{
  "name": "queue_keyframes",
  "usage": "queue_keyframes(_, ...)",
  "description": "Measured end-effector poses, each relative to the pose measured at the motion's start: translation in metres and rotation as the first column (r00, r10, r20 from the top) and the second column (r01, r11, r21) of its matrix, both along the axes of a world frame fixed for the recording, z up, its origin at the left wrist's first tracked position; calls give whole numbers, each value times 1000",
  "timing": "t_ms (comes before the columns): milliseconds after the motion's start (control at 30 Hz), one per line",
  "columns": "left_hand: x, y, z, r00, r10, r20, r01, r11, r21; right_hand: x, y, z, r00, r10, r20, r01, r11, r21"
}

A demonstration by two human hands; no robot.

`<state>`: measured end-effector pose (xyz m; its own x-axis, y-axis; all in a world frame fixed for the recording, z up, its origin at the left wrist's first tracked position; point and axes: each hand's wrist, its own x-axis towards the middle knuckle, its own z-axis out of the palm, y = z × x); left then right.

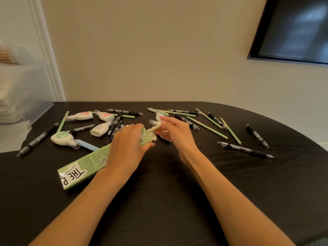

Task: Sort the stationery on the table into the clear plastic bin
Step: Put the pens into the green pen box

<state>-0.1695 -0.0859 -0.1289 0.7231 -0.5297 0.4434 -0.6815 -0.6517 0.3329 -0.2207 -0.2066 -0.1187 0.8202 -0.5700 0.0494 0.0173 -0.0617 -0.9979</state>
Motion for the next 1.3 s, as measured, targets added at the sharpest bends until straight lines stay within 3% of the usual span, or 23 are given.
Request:
queue_keyframes(100,0,1,-1,1000,6,-10,-6,1000,-21,1,7,3,983,138,-123,-146,988,-54)
queue_keyframes(267,3,3,2,998,59,-20,-60,998,-22,0,1,6,998,24,-50,-23,999,31)
queue_keyframes(467,4,5,2,996,75,-49,-77,996,-50,-1,15,-2,934,263,-242,-292,952,-93)
queue_keyframes(767,0,-1,6,997,38,-60,-44,994,-103,-9,-6,0,917,385,-101,-376,921,98)
queue_keyframes(967,-4,-29,21,1000,-7,-29,4,998,-70,-21,-35,7,970,241,26,-243,963,118)
queue_keyframes(1067,-2,-56,28,1000,-18,-24,18,1000,4,-22,-71,12,995,-77,-70,76,997,-20)
queue_keyframes(1133,-2,-70,32,999,-21,-34,23,999,32,-21,-101,9,924,-332,-189,266,914,-305)
queue_keyframes(1200,-1,-84,33,999,-21,-46,23,998,51,-19,-132,3,830,-473,-296,214,759,-615)
queue_keyframes(1300,2,-103,32,998,-18,-62,24,995,99,-14,-165,-2,698,-532,-480,-26,651,-759)
